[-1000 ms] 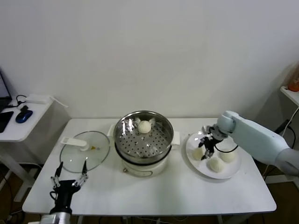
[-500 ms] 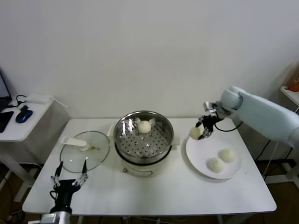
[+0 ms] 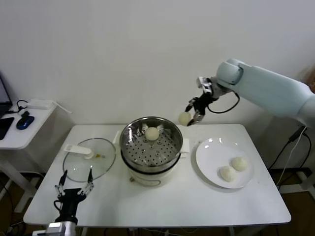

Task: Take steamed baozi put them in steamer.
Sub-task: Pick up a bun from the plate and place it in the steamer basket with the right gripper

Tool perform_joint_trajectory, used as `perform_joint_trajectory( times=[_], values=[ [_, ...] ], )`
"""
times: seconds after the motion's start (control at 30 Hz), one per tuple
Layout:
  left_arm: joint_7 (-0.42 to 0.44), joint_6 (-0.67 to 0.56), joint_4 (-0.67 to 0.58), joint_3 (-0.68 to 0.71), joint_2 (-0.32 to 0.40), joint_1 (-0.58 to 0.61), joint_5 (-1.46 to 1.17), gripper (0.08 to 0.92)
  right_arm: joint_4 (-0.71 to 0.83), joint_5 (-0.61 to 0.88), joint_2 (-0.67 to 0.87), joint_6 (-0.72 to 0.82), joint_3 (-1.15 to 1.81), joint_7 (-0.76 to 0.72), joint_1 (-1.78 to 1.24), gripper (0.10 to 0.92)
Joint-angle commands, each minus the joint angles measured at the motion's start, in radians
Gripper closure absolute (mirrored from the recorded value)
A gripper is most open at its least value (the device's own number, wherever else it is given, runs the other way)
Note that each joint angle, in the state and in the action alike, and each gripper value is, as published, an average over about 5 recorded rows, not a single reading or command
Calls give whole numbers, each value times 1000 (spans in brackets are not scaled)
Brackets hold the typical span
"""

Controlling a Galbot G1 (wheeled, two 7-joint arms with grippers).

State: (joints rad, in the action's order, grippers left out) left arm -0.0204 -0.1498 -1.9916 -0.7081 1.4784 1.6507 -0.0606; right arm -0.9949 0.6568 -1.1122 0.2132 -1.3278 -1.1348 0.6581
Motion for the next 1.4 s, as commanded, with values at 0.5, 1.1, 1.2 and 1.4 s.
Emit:
perform_joint_trajectory(
  times=[0.5,1.1,1.2,1.4],
  values=[
    [-15,23,-14,-1,2,22,5,177,199,-30,-406,38,15,11,-162,347],
    [-17,14,-5,-4,-4,28,-7,177,252,-83,-431,36,57,16,-228,348],
    [-17,14,-2,-5,-7,28,-11,177,260,-89,-433,35,62,17,-234,347],
    [-17,15,3,-5,-8,22,-13,177,265,-96,-434,32,65,17,-240,347]
  ],
)
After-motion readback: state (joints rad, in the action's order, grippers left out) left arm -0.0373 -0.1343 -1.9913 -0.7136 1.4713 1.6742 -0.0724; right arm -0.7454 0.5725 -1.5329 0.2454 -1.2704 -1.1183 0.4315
